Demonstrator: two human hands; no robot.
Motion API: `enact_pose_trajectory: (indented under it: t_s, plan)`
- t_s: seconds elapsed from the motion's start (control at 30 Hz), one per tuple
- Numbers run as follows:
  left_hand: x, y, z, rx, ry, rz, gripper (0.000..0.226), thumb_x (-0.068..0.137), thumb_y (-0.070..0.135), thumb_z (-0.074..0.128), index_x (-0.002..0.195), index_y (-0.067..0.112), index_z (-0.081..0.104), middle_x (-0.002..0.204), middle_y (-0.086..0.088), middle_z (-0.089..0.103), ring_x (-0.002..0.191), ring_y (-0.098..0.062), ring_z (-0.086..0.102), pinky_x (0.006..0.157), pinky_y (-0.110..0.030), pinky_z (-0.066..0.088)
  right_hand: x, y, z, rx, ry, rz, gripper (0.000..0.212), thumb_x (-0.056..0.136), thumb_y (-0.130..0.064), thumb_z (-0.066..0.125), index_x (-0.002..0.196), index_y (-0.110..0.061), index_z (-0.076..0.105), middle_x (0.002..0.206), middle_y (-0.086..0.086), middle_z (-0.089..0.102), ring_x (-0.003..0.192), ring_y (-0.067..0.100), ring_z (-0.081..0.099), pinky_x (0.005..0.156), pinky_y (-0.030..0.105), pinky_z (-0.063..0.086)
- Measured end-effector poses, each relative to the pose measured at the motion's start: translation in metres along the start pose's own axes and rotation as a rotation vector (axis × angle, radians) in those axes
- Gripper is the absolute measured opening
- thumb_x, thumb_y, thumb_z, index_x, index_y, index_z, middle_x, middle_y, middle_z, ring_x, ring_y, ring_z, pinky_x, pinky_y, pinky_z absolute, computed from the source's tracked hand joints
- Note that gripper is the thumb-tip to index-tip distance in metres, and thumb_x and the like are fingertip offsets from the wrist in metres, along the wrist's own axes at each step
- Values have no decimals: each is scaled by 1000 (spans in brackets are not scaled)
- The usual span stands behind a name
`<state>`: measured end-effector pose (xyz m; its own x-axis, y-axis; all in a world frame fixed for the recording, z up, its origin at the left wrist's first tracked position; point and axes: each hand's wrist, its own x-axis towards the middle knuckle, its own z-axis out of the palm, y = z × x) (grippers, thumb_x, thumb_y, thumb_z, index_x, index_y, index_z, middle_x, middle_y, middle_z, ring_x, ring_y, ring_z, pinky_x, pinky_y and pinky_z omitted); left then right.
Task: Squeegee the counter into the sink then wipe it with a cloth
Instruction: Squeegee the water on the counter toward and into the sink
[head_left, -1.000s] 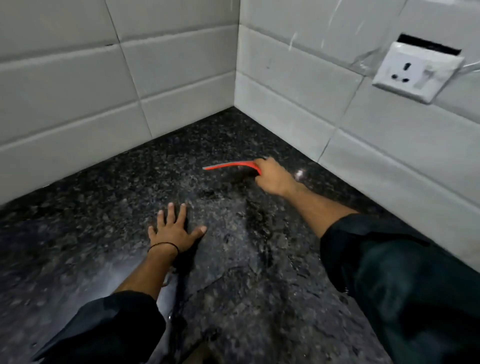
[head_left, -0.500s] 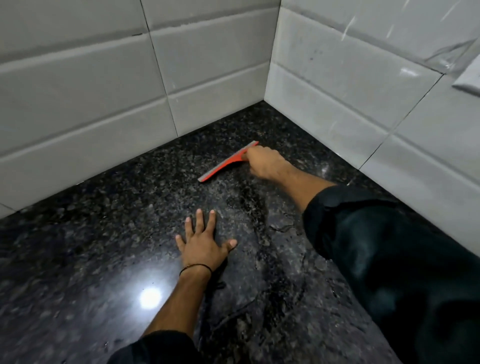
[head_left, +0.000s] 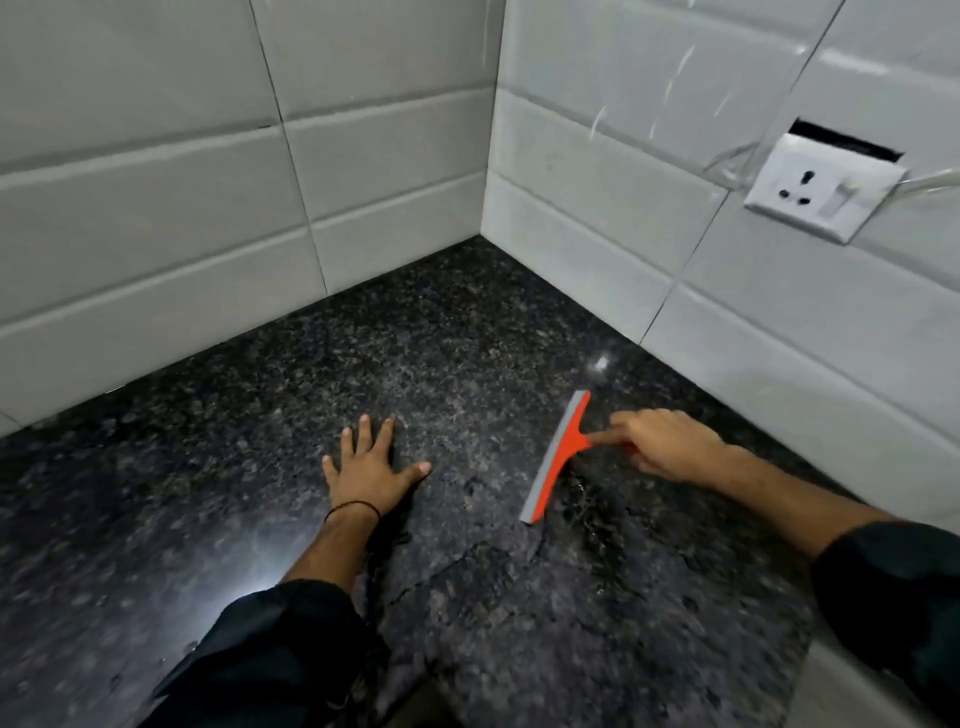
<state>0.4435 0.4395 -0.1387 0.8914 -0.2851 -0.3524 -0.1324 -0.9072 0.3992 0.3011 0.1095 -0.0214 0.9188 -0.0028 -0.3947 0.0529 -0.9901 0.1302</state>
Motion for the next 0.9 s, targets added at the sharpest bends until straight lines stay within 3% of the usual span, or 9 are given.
enact_pose_trajectory:
  t_s: [0.13, 0.23, 0.4, 0.57, 0.7, 0.9]
  plan:
    - [-20, -3, -3, -126, 105, 75, 69, 94, 53, 49, 154, 32, 22, 165, 1, 9, 152, -25, 6, 120, -57, 7, -32, 18, -6, -41, -73, -23, 69, 83, -15, 51, 142, -49, 40, 127, -10, 53, 119, 19, 55, 85, 36, 49]
    - [-48, -23, -8, -180, 228, 64, 59, 96, 40, 51, 151, 28, 32, 163, 0, 18, 151, -24, 11, 119, -55, 9, -27, -2, -22, -5, 10, -37, 67, 82, -16, 53, 140, -48, 43, 123, -10, 54, 118, 19, 57, 84, 37, 50]
    - [-88, -94, -16, -275, 352, -124, 51, 95, 27, 55, 145, 21, 45, 158, -7, 32, 147, -28, 25, 117, -60, 15, 16, -95, -46, 86, 132, -321, 65, 84, -16, 51, 144, -40, 43, 120, -6, 55, 113, 21, 55, 82, 41, 50]
    - [-125, -158, -22, -51, 283, -367, 55, 98, 37, 46, 149, 26, 33, 161, -4, 23, 148, -28, 18, 115, -62, 15, 56, -206, -47, -34, 154, -683, 61, 86, -19, 48, 145, -37, 43, 123, -2, 55, 110, 25, 56, 77, 40, 49]
    - [-137, -184, -19, -65, 173, -370, 61, 98, 36, 44, 154, 28, 21, 165, 0, 10, 151, -28, 12, 115, -63, 17, 63, -270, -47, -135, 178, -865, 59, 89, -15, 50, 143, -39, 43, 122, -4, 54, 108, 24, 55, 69, 39, 49]
    - [-133, -178, -24, -68, 178, -387, 57, 94, 24, 44, 149, 25, 29, 162, -6, 20, 147, -35, 21, 111, -61, 28, 64, -267, -30, -147, 145, -878, 62, 90, -8, 51, 140, -45, 44, 112, -5, 56, 101, 21, 56, 64, 37, 50]
